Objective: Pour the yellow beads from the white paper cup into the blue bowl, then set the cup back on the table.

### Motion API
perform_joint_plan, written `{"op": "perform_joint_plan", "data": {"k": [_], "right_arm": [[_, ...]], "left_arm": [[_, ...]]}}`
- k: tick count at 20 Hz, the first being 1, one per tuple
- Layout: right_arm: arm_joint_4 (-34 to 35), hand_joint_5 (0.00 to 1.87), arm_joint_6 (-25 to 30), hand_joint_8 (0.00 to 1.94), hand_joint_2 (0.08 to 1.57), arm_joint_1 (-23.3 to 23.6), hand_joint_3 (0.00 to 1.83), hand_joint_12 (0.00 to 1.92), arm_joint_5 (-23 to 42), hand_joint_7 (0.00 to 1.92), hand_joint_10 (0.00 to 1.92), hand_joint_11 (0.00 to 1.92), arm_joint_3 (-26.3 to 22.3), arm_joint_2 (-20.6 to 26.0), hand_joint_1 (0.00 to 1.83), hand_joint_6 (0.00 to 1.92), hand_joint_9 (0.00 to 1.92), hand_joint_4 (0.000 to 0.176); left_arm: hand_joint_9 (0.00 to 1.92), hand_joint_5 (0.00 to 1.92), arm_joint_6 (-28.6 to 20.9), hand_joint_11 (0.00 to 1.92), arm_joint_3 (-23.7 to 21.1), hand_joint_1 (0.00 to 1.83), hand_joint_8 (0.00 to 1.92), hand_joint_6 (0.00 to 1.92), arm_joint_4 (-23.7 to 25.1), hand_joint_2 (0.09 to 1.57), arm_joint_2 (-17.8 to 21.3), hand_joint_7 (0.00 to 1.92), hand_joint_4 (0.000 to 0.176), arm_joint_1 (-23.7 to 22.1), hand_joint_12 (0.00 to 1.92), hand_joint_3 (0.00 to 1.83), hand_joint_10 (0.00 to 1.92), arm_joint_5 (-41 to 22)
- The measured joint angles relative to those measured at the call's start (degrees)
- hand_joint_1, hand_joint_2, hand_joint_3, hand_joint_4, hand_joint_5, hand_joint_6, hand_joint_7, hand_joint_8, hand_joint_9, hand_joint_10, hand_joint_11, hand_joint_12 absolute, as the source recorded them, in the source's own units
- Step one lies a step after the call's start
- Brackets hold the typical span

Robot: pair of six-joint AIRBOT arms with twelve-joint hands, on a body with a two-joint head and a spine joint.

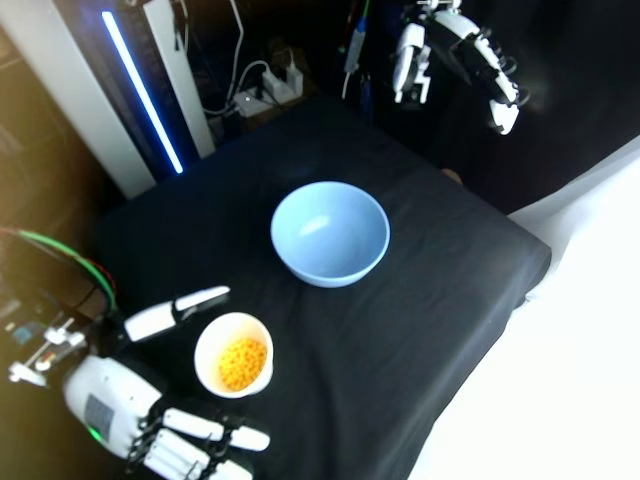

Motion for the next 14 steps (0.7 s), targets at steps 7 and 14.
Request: {"op": "perform_joint_plan", "data": {"k": [7, 14], "right_arm": [[-0.17, 0.27, 0.02, 0.0, 0.51, 1.66, 0.0, 0.0, -2.45, 0.0, 0.0, 0.0, 1.46, -1.33, 0.61, 0.02, 0.0, 0.093], [-0.48, 0.67, 0.9, 0.0, 0.64, 1.88, 0.01, 0.0, -2.38, 0.11, 0.0, 0.0, 2.01, -1.33, 0.66, 0.01, 0.0, 0.145]], "left_arm": [[0.35, 0.12, -0.02, 0.0, 0.0, 0.7, 0.0, 0.0, 0.02, 1.12, -0.59, 0.35, 0.0, -0.07, 0.78, 0.0, 0.0, -0.07], [0.35, 0.13, -0.13, 0.0, -0.02, 0.68, 0.0, 0.01, 0.09, 1.11, -0.7, 0.37, 0.024, -0.04, 0.72, 0.0, 0.0, -0.13]]}}
